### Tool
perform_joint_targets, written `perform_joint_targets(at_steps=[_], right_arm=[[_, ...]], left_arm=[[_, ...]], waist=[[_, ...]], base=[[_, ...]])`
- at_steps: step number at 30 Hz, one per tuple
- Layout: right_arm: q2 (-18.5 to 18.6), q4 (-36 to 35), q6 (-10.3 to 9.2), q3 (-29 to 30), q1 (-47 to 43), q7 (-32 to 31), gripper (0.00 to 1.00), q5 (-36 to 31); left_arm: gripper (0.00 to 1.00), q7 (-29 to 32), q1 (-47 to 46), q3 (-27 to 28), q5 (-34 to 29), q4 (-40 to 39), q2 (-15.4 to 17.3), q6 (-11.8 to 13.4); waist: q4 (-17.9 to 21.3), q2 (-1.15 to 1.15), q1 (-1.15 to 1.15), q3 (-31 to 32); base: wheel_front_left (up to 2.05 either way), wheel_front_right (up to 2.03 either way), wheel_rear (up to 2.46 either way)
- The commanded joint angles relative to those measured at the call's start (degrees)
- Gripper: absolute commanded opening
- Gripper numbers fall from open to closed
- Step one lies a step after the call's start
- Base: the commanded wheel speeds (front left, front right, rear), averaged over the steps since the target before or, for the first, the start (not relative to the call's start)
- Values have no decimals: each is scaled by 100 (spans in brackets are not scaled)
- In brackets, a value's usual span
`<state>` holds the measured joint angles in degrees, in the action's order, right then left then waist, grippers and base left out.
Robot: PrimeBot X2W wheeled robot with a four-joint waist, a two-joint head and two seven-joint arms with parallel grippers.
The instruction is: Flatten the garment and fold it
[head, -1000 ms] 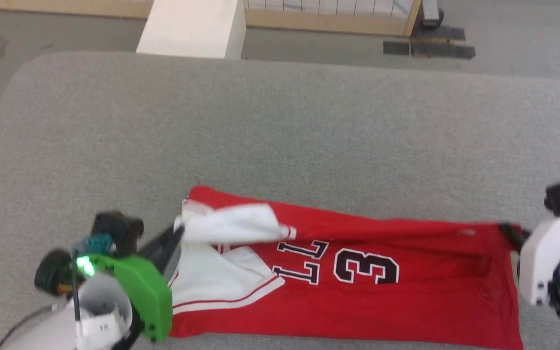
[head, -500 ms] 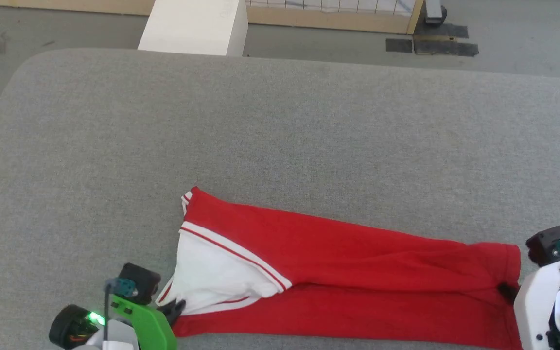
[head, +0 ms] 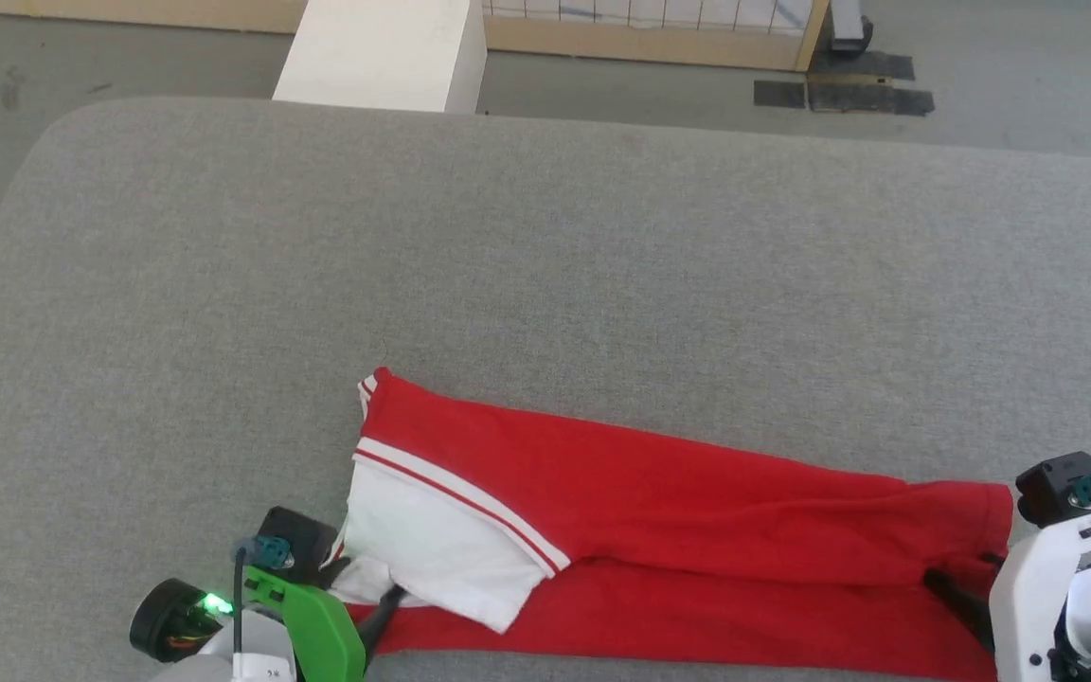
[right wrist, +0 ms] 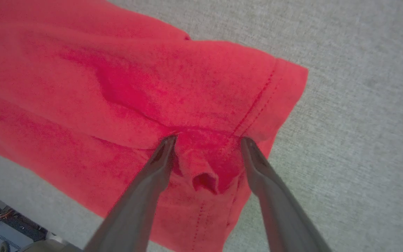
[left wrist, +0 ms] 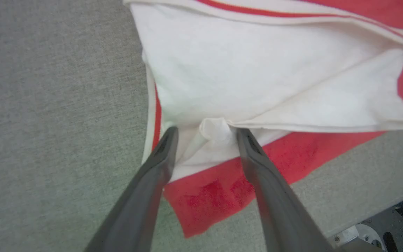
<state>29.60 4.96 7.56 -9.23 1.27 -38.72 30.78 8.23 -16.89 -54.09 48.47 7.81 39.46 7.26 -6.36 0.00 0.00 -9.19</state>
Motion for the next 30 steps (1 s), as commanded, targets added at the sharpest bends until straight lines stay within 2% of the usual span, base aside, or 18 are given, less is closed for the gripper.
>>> perform_joint_targets(at_steps=[1, 8, 14, 16, 19, 24, 27, 30], right_arm=[[-79, 21, -8, 8, 59, 29, 100, 129], [-410, -408, -8, 508, 53, -94, 100, 425], [-1069, -751, -8, 1227, -145, -126, 100, 164], [-1394, -771, -8, 1488, -236, -128, 100, 69], [-1776, -741, -8, 1854, -348, -35, 100, -144], [-2364, -597, -8, 2420, -424, 201, 100, -532], [-2522, -416, -8, 2593, -448, 249, 100, -800], [-2608, -223, -8, 2792, -426, 263, 100, -1002]], left_arm=[[100, -95, -48, 9, -29, 69, -58, -18], [100, -903, -9, 438, 116, -143, -168, 43], [100, -2092, 163, 1165, 176, -379, -503, 555], [100, -2250, 273, 1390, 55, -371, -605, 721], [100, -2315, 478, 1871, -164, -433, -884, 836], [100, -2321, 1033, 3020, -1331, -757, -1441, 746], [100, -2322, 1366, 3483, -2160, -949, -1755, 565], [100, -2322, 1578, 3720, -2863, -1090, -1956, 281]], waist=[[37, 0, 0, 122], [87, 0, 0, 453], [77, 0, 0, 618], [84, 0, 0, 653], [78, 0, 0, 659], [66, 0, 0, 609], [67, 0, 0, 558], [46, 0, 0, 500]], base=[[0, 0, 0], [0, 0, 0], [0, 0, 0], [0, 0, 0], [0, 0, 0], [0, 0, 0], [0, 0, 0], [0, 0, 0]])
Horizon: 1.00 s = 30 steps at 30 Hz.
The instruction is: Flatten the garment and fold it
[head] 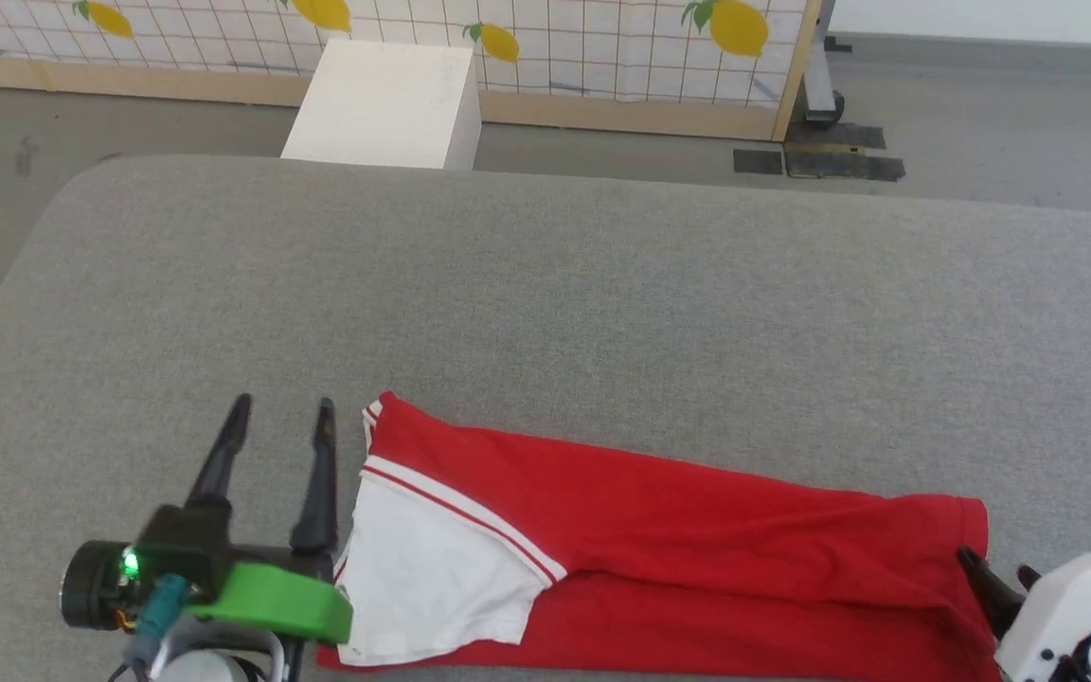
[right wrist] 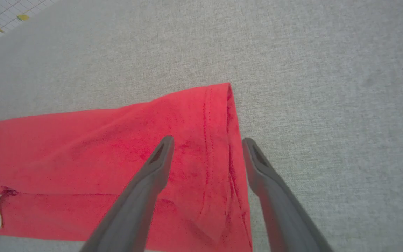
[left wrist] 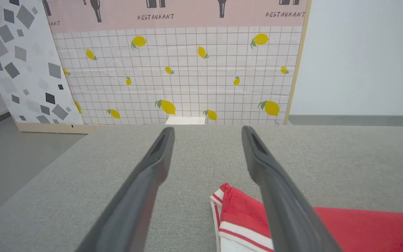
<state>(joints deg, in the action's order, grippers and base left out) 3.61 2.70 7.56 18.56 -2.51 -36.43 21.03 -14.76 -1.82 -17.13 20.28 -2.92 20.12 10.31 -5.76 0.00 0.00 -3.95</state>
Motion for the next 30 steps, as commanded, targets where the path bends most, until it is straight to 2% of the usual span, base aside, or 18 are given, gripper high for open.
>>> perform_joint_targets(at_steps=[1, 3, 8, 16, 22, 23, 24, 30], right_arm=[[-26, 69, -8, 96, -28, 55, 100, -87], [-53, 237, -8, 231, 9, 86, 100, -253], [-70, 677, -8, 275, 54, -11, 100, -184], [-72, 1119, -8, -227, 9, -156, 100, 228], [-72, 1136, -8, -917, -149, -393, 100, 685], [-72, 1136, -8, -942, -152, -362, 38, 715], [-72, 1130, -8, -963, -149, -326, 0, 720], [-73, 1042, -8, -943, -86, -73, 0, 589]], left_arm=[[100, -23, 123, 73, -223, -41, -74, -111], [100, -23, 231, 201, -604, -105, -202, -269], [100, -23, 382, 512, -922, -94, -521, -608], [100, -23, 354, 982, -1167, -41, -893, -1090], [100, -23, 329, 1239, -1325, 10, -1088, -1338], [100, -23, 323, 1279, -1347, 20, -1120, -1372], [100, -23, 314, 1307, -1362, 25, -1147, -1398], [100, -24, 309, 1463, -1440, 75, -1277, -1542]], waist=[[-21, 0, 0, -42], [-41, 0, 0, -79], [-111, 0, 0, -168], [-174, 0, 0, -305], [-179, 0, 0, -369], [-178, 0, 0, -374], [-179, 0, 0, -375], [-172, 0, 0, -328]], base=[[0, 0, 0], [0, 0, 0], [0, 0, 0], [0, 0, 0], [0, 0, 0], [0, 0, 0], [0, 0, 0], [0, 0, 0]])
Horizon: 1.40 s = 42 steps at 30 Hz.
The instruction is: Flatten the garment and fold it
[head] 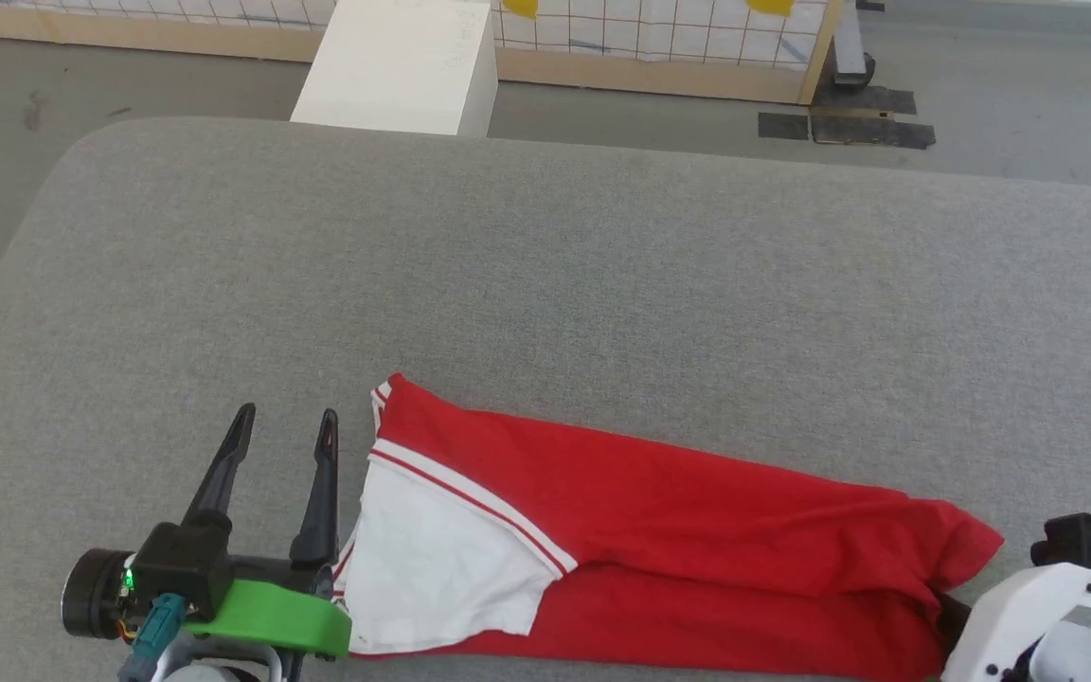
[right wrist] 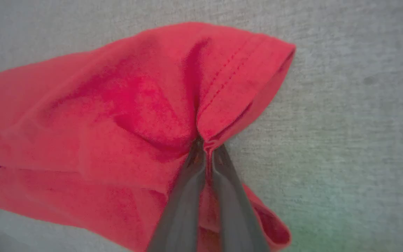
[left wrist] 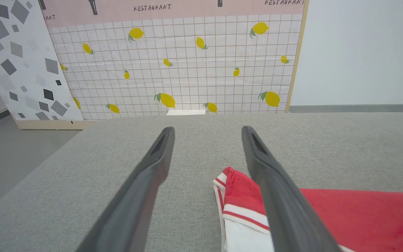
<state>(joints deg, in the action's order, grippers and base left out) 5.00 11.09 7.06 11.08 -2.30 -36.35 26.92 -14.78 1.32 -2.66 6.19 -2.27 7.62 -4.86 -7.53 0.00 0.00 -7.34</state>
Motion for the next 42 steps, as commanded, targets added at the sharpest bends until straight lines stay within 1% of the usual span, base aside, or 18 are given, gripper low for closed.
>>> perform_joint_targets(at_steps=[1, 7, 12, 18, 23, 27, 29, 36, 42], right_arm=[[-212, 169, 43, -143, -87, -19, 0, -43], [-175, 9, 43, 292, 25, 290, 0, -266], [92, -29, 43, 755, 130, 462, 0, -442], [418, 122, 43, 1332, 260, 554, 0, -663], [536, 231, 43, 1552, 289, 519, 0, -761], [494, 87, 43, 1374, 201, 358, 0, -609], [471, -117, 43, 1170, 114, 223, 0, -497], [428, -1235, 43, 271, -307, -434, 0, 60], [209, -1986, 43, -303, -453, -985, 0, 538]], left_arm=[[100, -21, 3, 39, -44, 19, -45, -44], [100, -21, 78, 126, -106, 71, -110, -128], [100, -21, 104, 164, -150, 91, -139, -174], [100, -21, 124, 173, -180, 121, -160, -210], [100, -21, 153, 184, -181, 175, -167, -229], [100, -22, 191, 190, -181, 204, -173, -239], [100, -22, 213, 198, -179, 213, -182, -242], [100, -22, 292, 192, -163, 263, -223, -251], [100, -22, 293, 153, -147, 268, -263, -256]], waist=[[12, 0, 0, 30], [56, 0, 0, 151], [86, 0, 0, 221], [112, 0, 0, 290], [129, 0, 0, 371], [143, 0, 0, 456], [155, 0, 0, 513], [158, 0, 0, 652], [36, 0, 0, 670]], base=[[0, 0, 0], [0, 0, 0], [0, 0, 0], [0, 0, 0], [0, 0, 0], [0, 0, 0], [0, 0, 0], [0, 0, 0], [0, 0, 0]])
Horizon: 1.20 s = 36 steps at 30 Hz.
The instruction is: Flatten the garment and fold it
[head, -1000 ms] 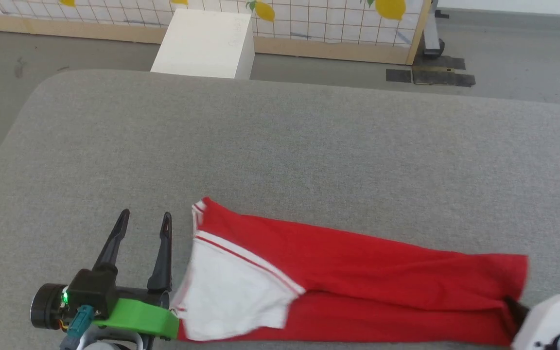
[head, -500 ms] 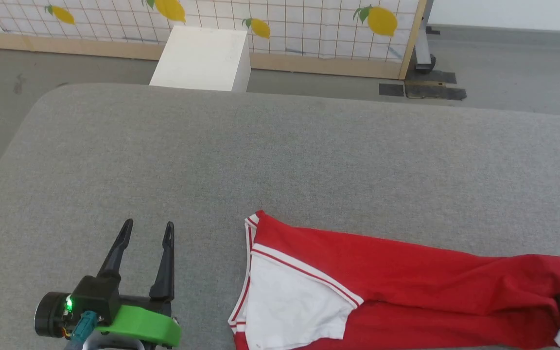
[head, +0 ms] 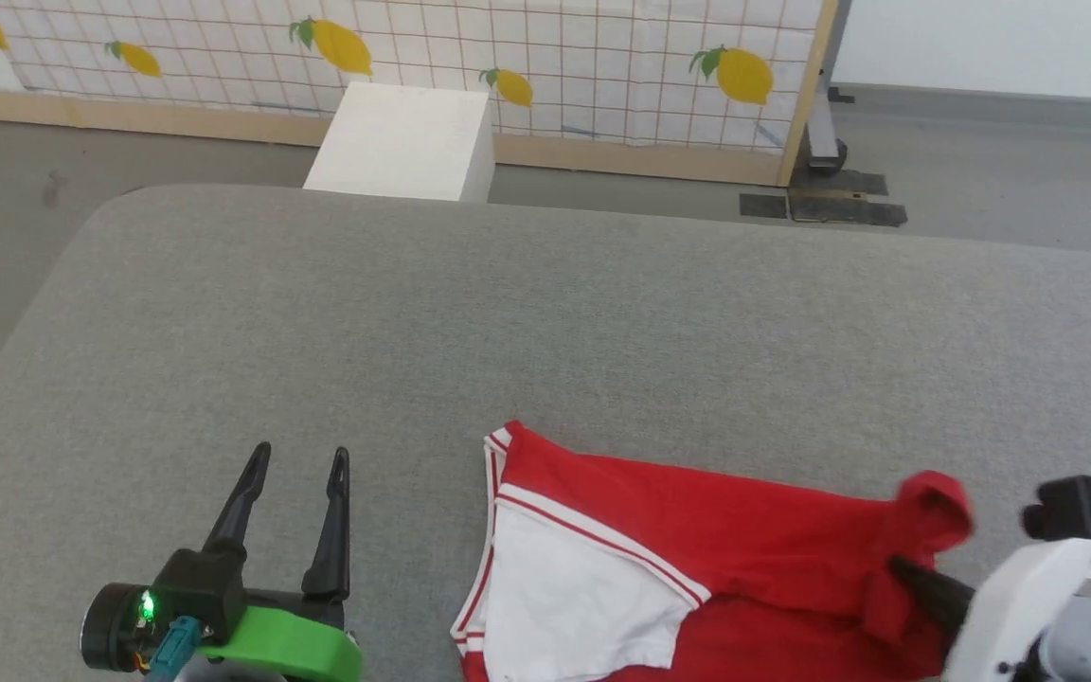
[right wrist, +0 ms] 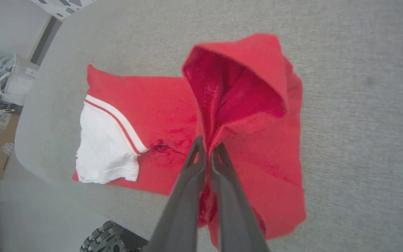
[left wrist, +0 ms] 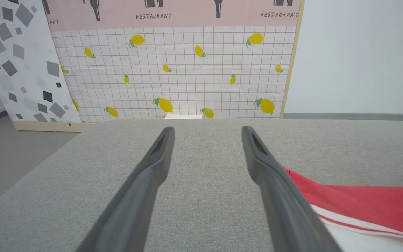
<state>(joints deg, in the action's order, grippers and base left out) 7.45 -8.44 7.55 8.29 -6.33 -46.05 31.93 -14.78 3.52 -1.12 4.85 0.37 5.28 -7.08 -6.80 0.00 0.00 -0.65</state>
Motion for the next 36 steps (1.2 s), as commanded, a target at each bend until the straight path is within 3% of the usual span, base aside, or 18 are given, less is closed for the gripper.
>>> perform_joint_targets(at_steps=[1, 10, 15, 28, 29, 30, 36], right_arm=[[-94, -95, -6, -106, -47, -91, 0, 106], [-449, -62, -6, -906, 416, -485, 0, 1010], [-455, 510, -6, -1450, 856, -161, 0, 1491], [-457, 2282, -6, -2298, 1958, 846, 0, 1382], [-457, 2413, -6, -2348, 2027, 952, 22, 1289], [-457, 2511, -6, -2409, 2063, 998, 100, 1262], [-457, 2718, -6, -2878, 2227, 1258, 100, 1767]], left_arm=[[100, -22, 72, -8, -11, 4, -35, -34], [100, -22, 19, -81, -1, 24, -83, -38], [100, -22, -29, -130, -1, 54, -98, -39], [100, -22, -143, -205, 36, 105, -116, -40], [100, -22, -149, -206, 38, 108, -118, -40], [100, -22, -154, -207, 40, 112, -120, -40], [100, -22, -139, -159, 35, 134, -137, -40]], waist=[[-71, 0, 0, 0], [-475, 0, 0, -98], [-750, 0, 0, -180], [-1237, 0, 0, -420], [-1251, 0, 0, -429], [-1261, 0, 0, -434], [-1209, 0, 0, -401]], base=[[0, 0, 0], [0, 0, 0], [0, 0, 0], [0, 0, 0], [0, 0, 0], [0, 0, 0], [0, 0, 0]])
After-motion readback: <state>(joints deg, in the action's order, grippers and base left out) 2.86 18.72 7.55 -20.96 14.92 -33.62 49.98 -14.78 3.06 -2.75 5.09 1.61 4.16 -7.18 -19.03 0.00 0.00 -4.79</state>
